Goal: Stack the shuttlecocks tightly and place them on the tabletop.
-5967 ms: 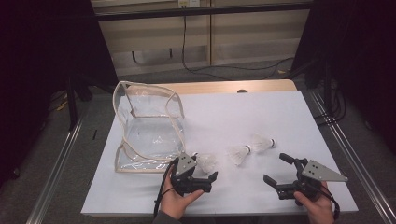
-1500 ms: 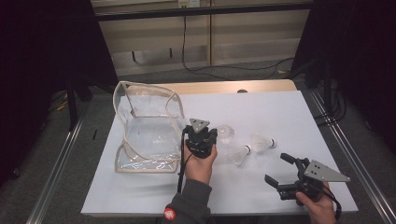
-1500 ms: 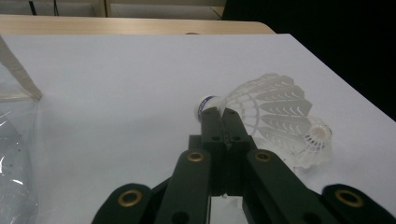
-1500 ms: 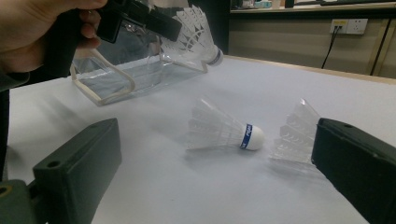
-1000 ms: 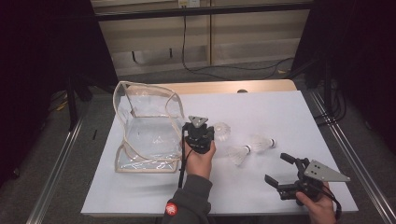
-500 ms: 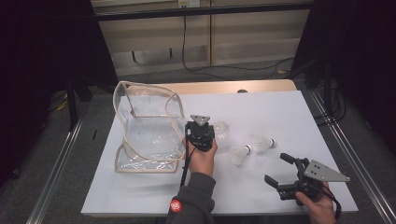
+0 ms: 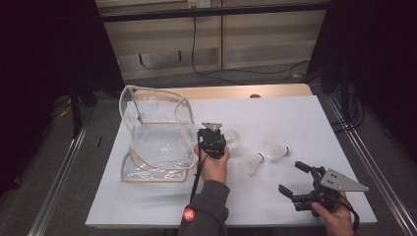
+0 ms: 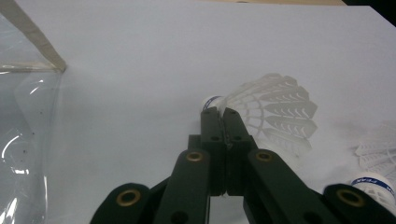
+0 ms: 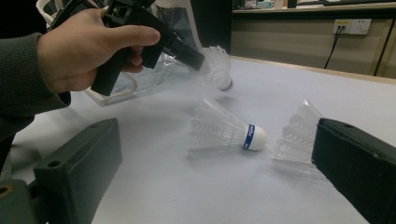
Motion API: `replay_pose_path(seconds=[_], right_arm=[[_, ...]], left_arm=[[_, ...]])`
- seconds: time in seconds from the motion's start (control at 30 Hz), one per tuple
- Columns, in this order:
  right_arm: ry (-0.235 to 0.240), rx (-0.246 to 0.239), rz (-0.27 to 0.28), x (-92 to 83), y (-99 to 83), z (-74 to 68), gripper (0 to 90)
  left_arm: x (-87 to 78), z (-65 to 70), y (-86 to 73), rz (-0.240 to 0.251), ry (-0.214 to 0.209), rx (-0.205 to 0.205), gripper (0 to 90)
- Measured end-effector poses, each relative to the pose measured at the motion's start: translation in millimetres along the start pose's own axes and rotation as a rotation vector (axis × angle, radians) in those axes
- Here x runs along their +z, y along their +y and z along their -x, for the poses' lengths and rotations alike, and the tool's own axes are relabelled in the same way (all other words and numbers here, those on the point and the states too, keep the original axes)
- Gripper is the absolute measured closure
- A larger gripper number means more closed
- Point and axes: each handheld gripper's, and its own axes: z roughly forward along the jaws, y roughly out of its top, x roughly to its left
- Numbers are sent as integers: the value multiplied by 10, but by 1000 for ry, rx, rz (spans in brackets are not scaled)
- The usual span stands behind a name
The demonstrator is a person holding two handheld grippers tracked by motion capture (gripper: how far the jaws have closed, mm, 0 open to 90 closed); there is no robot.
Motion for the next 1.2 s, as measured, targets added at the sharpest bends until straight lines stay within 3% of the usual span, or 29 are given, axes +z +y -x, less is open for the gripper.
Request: replay_pose_path(seconds=[0.4, 0.57, 0.8, 1.0, 1.1, 1.2], right_arm=[[2, -1, -1, 4, -3, 1, 12], [3, -3, -2, 6, -5, 5, 12], [4, 0, -2, 6, -8, 11, 12], [7, 0, -2, 8, -9, 7, 12], [6, -1, 0, 4, -7, 10, 12], [8, 1, -1, 3, -8, 7, 12]], left_arm=[[101, -58, 25, 42, -40, -4, 845], [178, -56, 26, 69, -29, 16, 814], [236, -45, 35, 94, -48, 0, 822], [237, -20, 38, 121, -45, 12, 822], [229, -34, 43, 106, -49, -4, 846], [205, -63, 47, 99, -34, 7, 880]])
